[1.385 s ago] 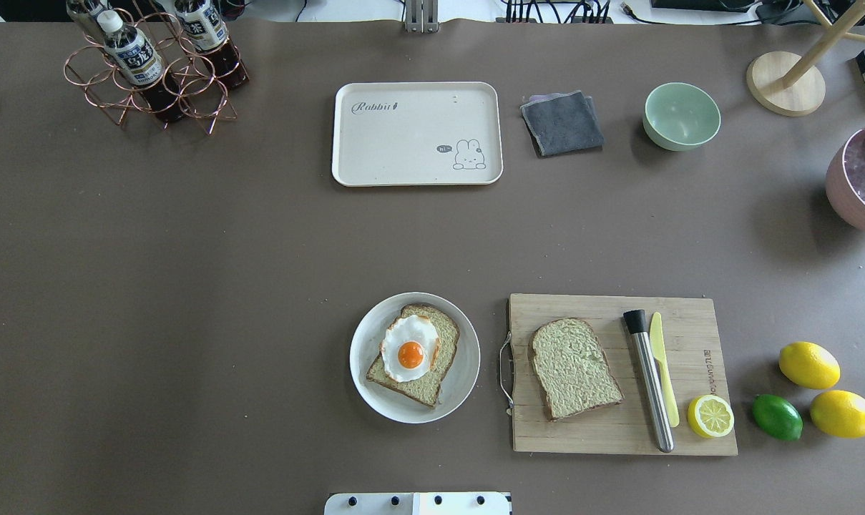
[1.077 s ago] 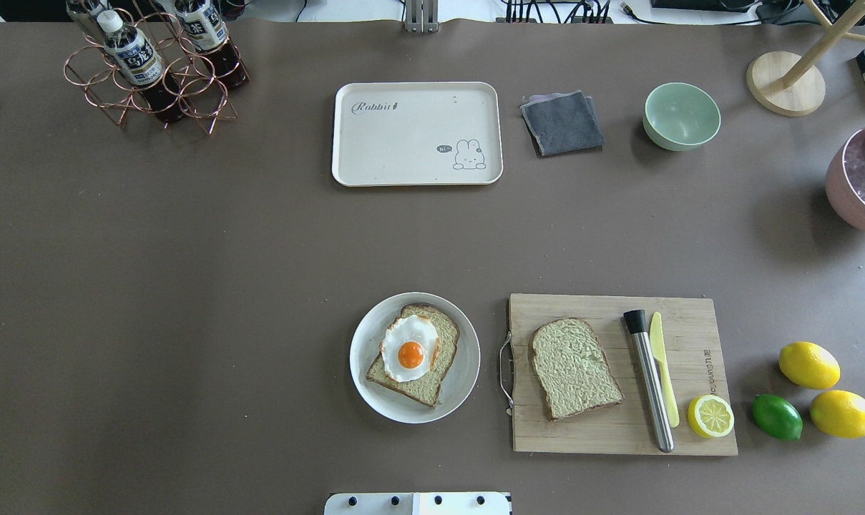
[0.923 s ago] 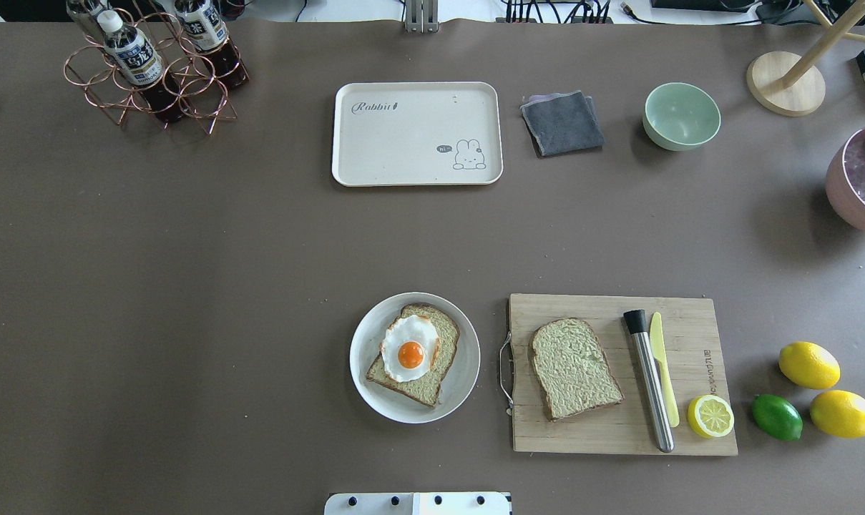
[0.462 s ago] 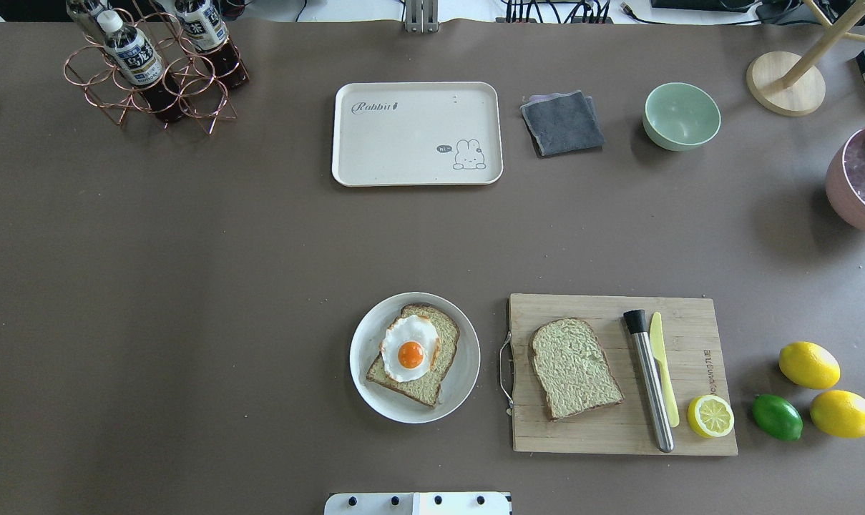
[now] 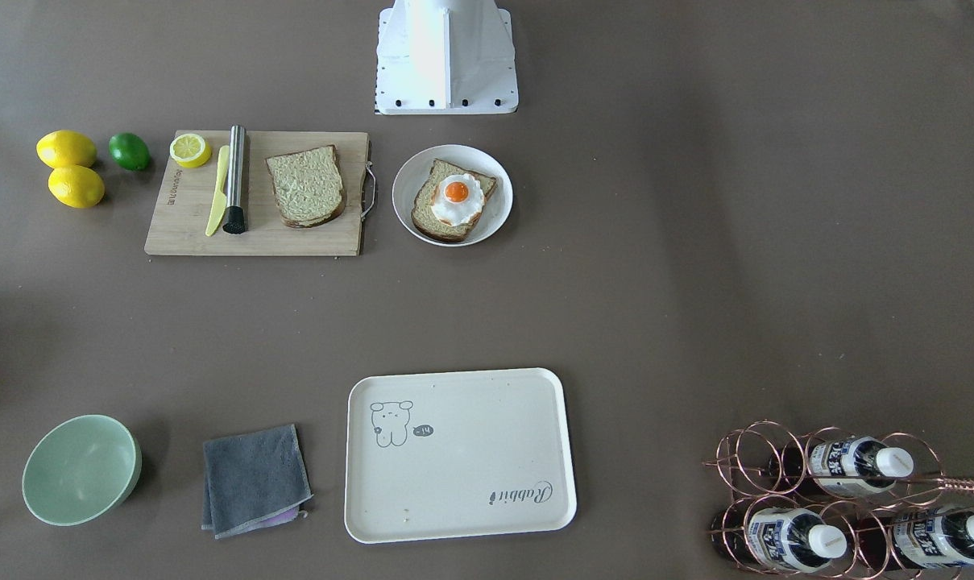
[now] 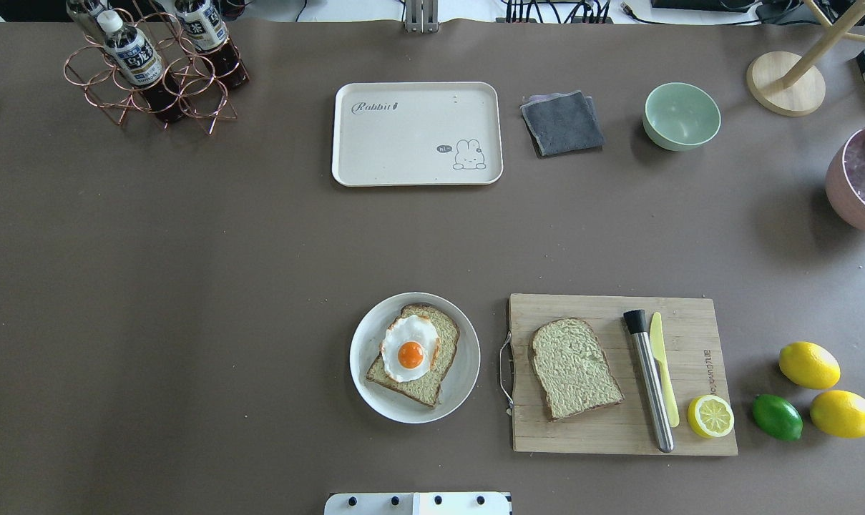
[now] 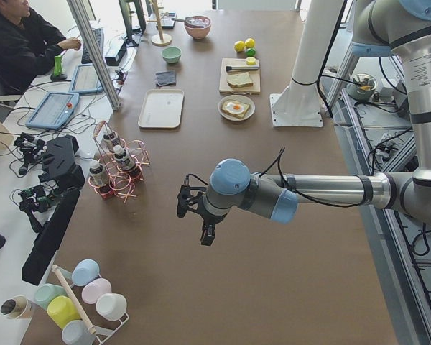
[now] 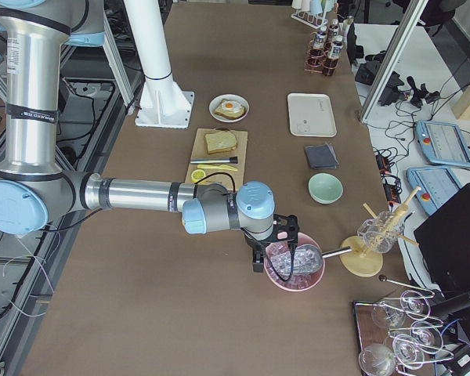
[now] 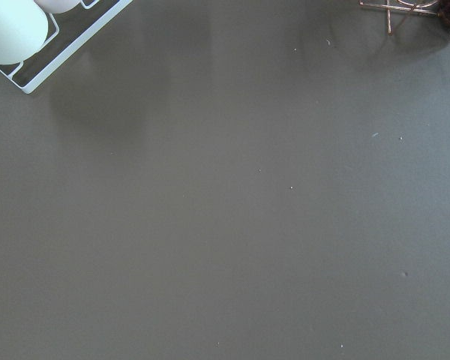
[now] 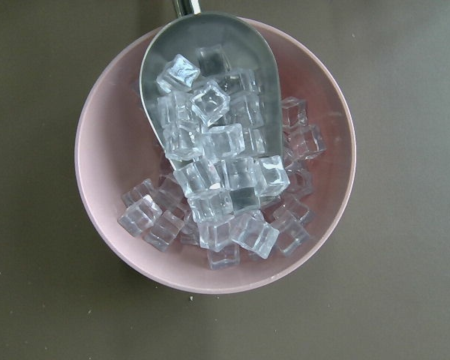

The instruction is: Make sandwich and place on tray

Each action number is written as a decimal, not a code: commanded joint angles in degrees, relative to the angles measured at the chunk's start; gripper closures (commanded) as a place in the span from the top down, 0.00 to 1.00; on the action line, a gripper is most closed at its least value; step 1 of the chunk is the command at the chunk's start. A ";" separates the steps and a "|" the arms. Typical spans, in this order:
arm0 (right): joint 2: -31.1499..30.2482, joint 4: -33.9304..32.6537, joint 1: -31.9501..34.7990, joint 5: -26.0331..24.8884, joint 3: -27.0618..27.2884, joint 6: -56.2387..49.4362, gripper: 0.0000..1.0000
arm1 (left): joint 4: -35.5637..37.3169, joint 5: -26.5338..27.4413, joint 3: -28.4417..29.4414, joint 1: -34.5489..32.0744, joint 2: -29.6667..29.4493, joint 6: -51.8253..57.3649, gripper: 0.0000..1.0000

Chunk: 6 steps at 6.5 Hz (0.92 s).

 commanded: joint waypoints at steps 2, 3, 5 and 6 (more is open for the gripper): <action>-0.02 0.17 0.04 0.13 0.29 -0.03 1.00 | -0.32 0.00 -0.07 -0.39 0.23 0.05 0.98; 0.06 0.17 0.04 0.22 0.64 -0.03 1.00 | -0.50 -0.09 -0.15 -0.48 0.58 0.05 0.98; 0.06 0.26 0.04 0.22 0.91 -0.11 1.00 | -0.50 0.00 0.02 -0.48 0.58 0.22 0.98; 0.24 0.26 -0.05 0.22 0.91 -0.12 1.00 | -0.50 -0.09 0.02 -0.39 0.58 0.23 0.98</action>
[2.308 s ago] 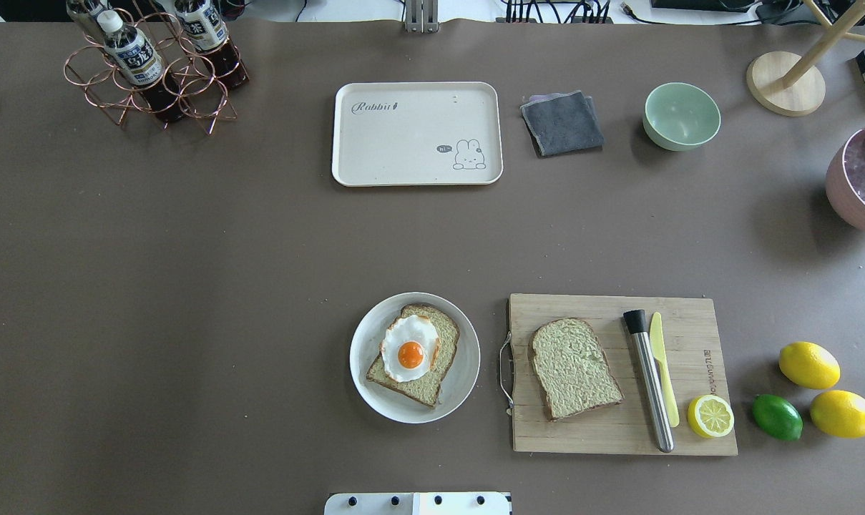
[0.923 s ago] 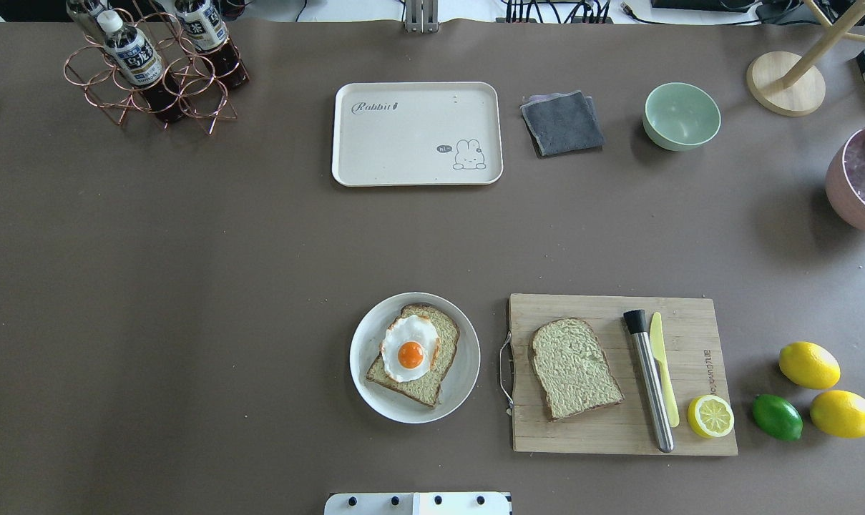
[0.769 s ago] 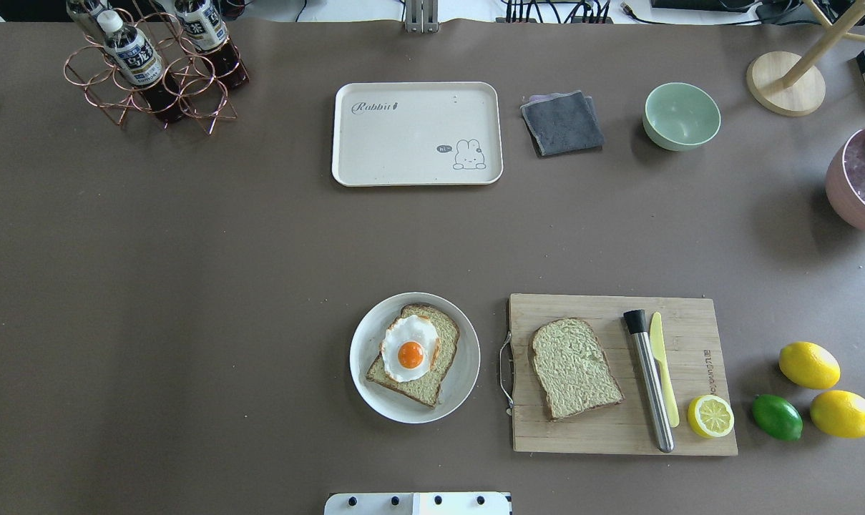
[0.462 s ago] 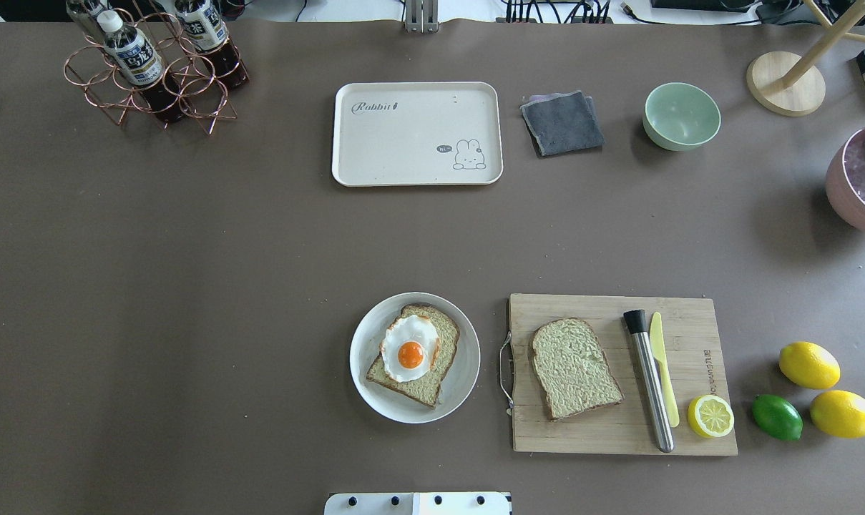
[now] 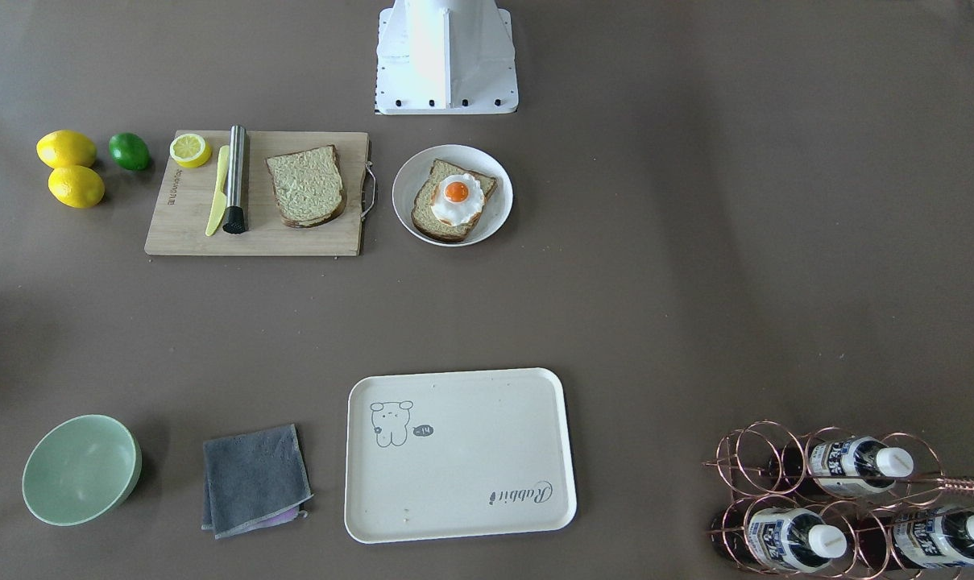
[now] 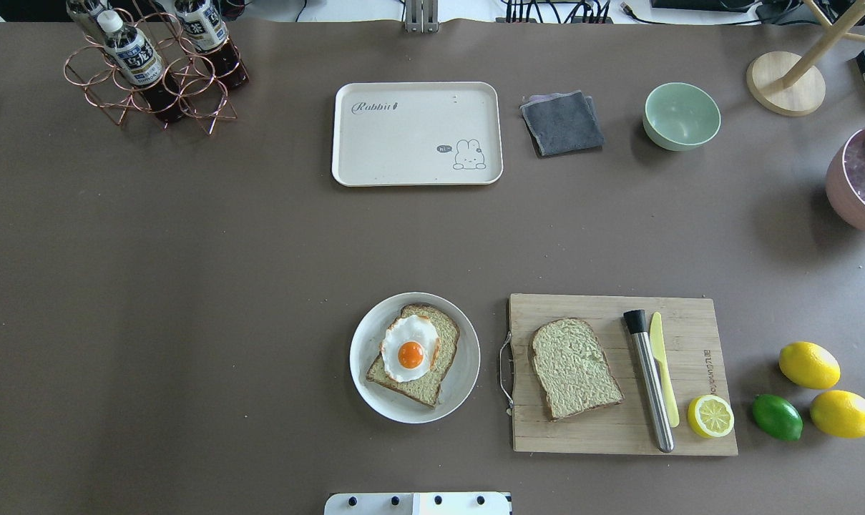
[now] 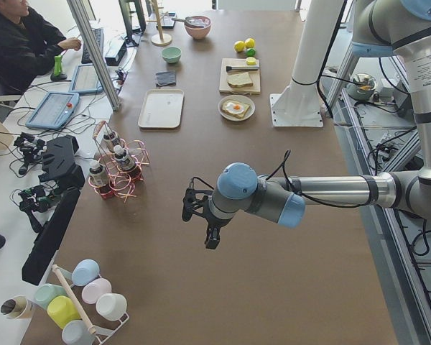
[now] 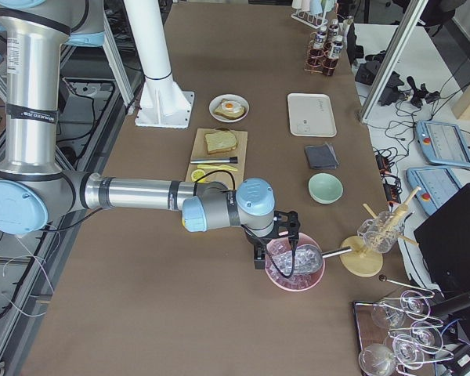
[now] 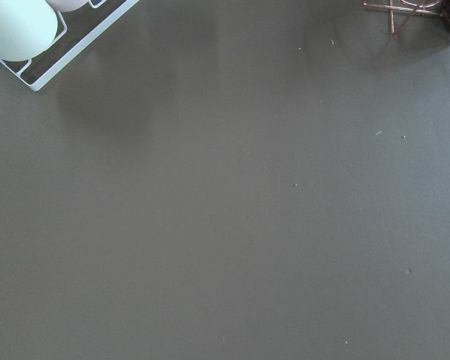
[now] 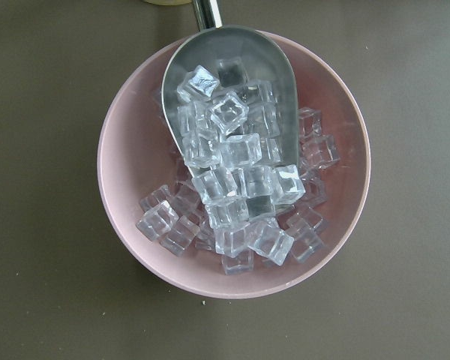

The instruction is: Make sandwich and place on tray

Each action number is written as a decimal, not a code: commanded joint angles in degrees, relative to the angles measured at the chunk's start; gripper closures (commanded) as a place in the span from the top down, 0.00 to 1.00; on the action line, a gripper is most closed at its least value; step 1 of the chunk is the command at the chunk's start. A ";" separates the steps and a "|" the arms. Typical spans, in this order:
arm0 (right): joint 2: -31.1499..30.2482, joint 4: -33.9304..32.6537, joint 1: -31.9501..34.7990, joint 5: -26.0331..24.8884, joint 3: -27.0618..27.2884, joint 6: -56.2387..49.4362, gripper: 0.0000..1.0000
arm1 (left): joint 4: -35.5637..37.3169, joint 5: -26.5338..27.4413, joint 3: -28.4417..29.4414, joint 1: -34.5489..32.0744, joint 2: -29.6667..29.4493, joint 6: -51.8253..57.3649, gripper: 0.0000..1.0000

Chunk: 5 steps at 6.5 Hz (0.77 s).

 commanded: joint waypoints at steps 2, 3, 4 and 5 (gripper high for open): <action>0.06 0.03 0.01 1.92 0.40 -0.02 1.00 | -0.01 -0.06 0.04 0.07 0.02 0.05 0.98; -0.03 0.03 0.01 2.02 0.40 -0.11 1.00 | -0.09 -0.06 -0.05 0.07 0.02 0.23 0.98; -0.03 0.03 0.01 1.94 0.32 -0.11 1.00 | -0.09 -0.06 0.04 0.07 0.02 0.23 0.98; -0.03 0.03 0.01 1.94 0.40 -0.11 1.00 | -0.09 -0.06 0.04 0.07 0.02 0.23 0.98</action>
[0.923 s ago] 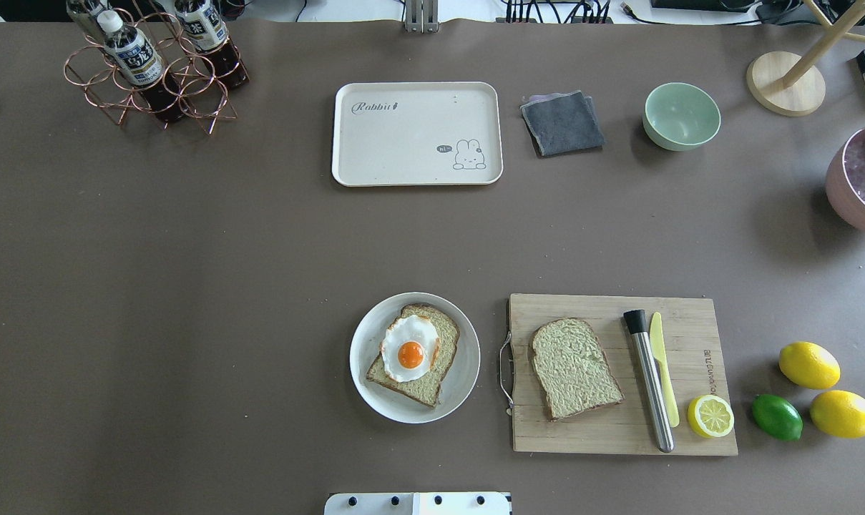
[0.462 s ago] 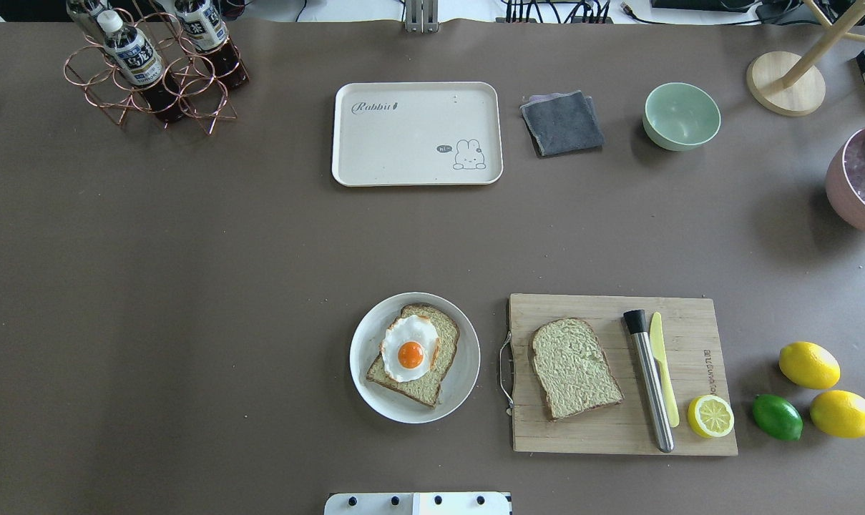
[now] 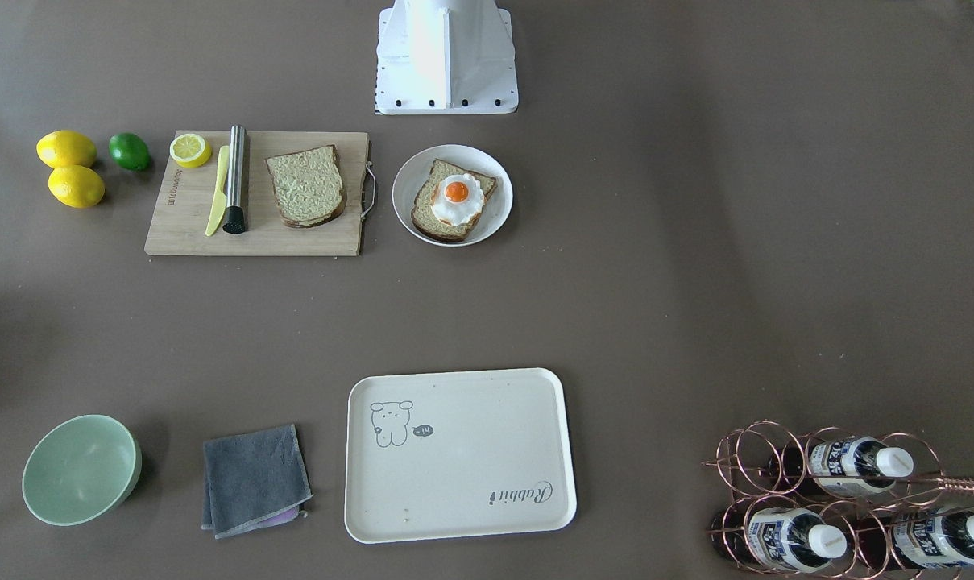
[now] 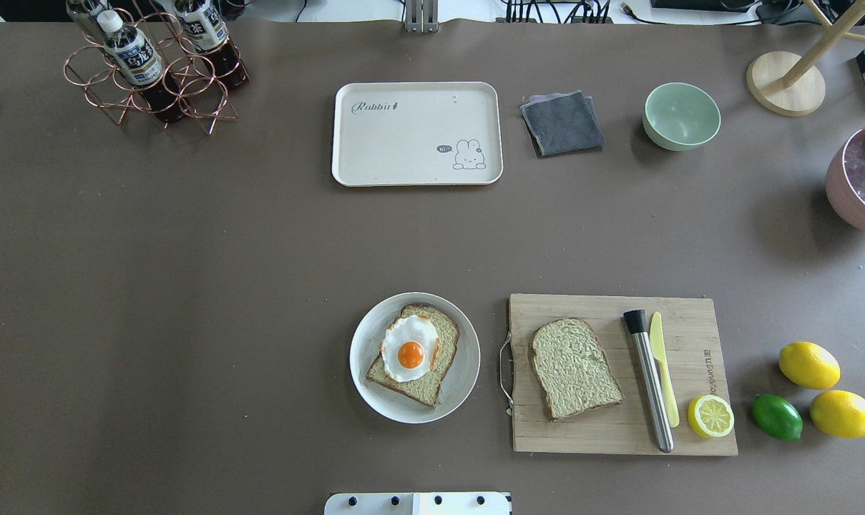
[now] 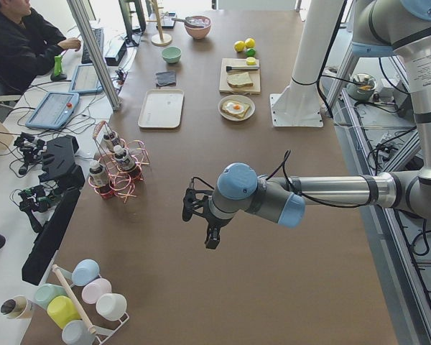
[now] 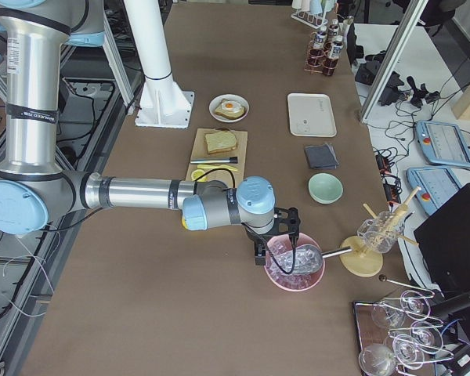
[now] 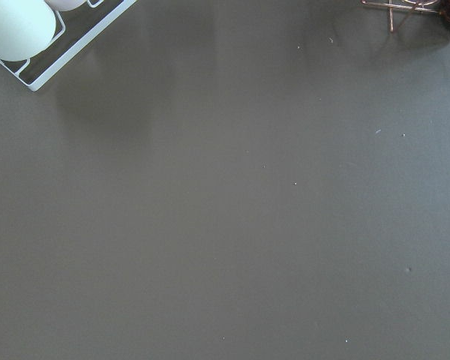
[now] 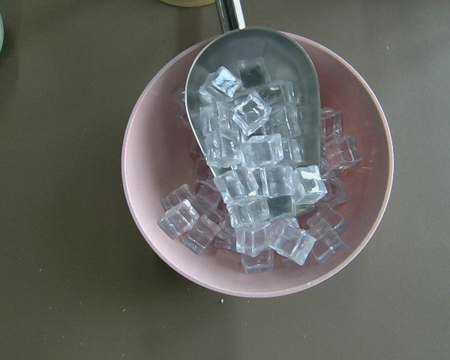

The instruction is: Make sandwich and place on tray

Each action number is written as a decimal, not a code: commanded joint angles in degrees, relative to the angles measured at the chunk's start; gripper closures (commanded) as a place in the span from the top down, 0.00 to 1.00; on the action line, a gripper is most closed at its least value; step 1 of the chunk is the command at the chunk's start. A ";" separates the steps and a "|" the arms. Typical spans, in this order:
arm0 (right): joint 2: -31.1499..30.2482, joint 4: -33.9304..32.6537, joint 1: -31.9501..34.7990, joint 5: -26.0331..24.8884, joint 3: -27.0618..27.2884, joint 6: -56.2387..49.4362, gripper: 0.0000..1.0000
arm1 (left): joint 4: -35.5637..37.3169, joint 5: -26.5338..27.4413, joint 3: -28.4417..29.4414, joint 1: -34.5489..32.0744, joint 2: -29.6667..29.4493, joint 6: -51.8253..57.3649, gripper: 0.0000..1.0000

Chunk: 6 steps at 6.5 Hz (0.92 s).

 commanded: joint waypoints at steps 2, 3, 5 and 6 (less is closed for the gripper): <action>0.07 0.00 0.01 0.12 0.31 -0.01 1.00 | 0.08 0.00 0.03 0.00 0.00 0.02 0.98; 0.07 0.00 0.01 0.47 0.48 -0.01 1.00 | 0.08 0.00 -0.06 0.00 0.00 0.02 0.98; -0.02 0.00 0.01 1.61 0.40 -0.01 1.00 | 0.08 -0.09 -0.15 0.00 0.09 0.02 0.98; -0.02 0.00 0.01 1.61 0.40 -0.01 1.00 | -0.01 -0.09 -0.15 0.00 0.35 0.02 0.98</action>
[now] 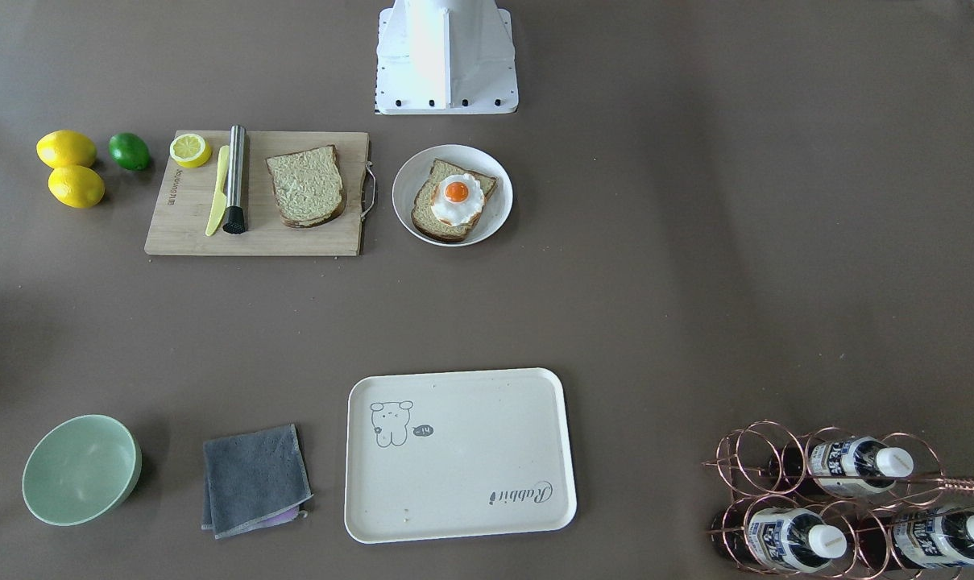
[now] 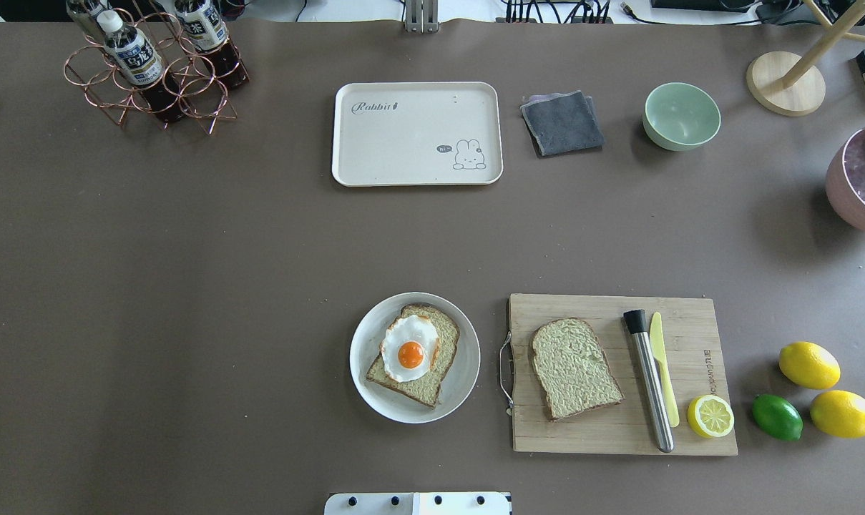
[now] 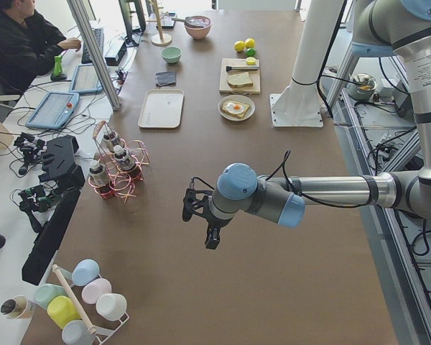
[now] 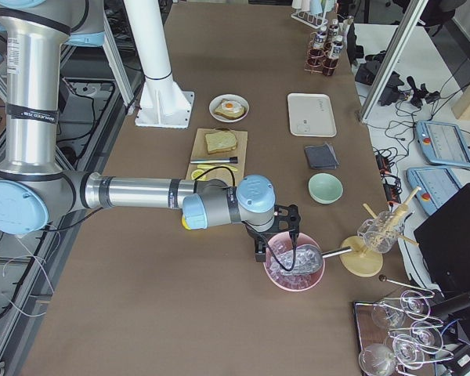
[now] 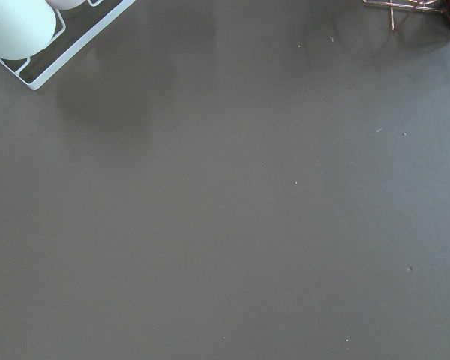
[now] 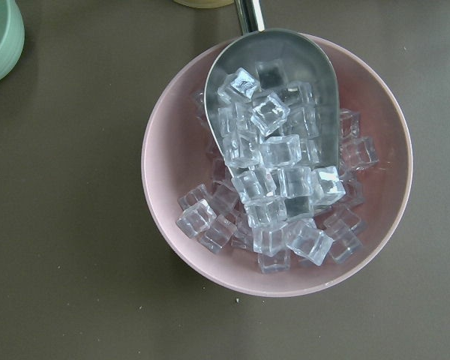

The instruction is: Make sandwich and place on tray

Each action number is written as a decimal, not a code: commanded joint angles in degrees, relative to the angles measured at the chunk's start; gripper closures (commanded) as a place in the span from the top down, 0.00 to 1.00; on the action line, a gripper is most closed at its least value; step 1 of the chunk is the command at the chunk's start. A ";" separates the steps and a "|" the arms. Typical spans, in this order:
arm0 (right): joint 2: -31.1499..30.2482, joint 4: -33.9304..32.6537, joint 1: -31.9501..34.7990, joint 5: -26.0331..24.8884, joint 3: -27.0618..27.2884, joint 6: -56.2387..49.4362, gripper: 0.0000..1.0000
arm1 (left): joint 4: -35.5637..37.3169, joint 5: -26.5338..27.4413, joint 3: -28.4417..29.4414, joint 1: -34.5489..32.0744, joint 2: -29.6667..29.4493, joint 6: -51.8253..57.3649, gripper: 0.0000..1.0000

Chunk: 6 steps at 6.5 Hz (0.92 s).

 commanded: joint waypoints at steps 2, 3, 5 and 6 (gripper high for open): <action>0.23 0.00 -0.09 0.20 0.32 0.35 1.00 | 0.02 -0.03 -0.07 0.09 -0.05 -0.26 0.98; 0.32 0.00 -0.18 0.11 0.50 0.44 1.00 | -0.07 -0.03 -0.15 0.17 -0.06 -0.35 0.98; 1.72 -0.09 -2.09 -0.06 3.47 0.79 1.00 | -1.02 -0.03 -0.77 1.57 -2.15 -2.01 0.98; 2.16 0.00 -5.07 0.11 4.18 0.96 1.00 | -1.82 -2.90 -1.64 4.71 -4.34 -8.03 0.98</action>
